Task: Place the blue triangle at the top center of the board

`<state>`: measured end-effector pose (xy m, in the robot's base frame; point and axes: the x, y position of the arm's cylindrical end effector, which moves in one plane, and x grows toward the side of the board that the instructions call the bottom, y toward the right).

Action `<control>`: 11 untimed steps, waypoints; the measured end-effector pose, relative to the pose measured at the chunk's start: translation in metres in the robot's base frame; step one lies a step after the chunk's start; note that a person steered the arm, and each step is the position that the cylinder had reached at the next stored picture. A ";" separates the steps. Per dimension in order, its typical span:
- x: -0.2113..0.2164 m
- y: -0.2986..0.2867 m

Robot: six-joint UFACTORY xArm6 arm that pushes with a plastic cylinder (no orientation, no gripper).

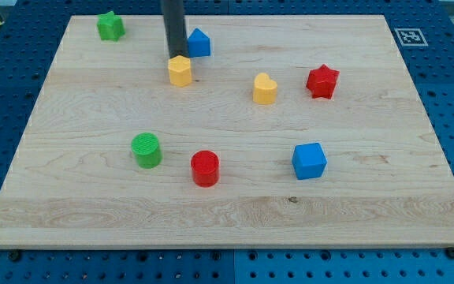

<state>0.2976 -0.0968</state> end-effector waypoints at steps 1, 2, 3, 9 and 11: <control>-0.012 0.005; -0.012 0.038; -0.013 0.067; -0.026 0.126; -0.051 0.126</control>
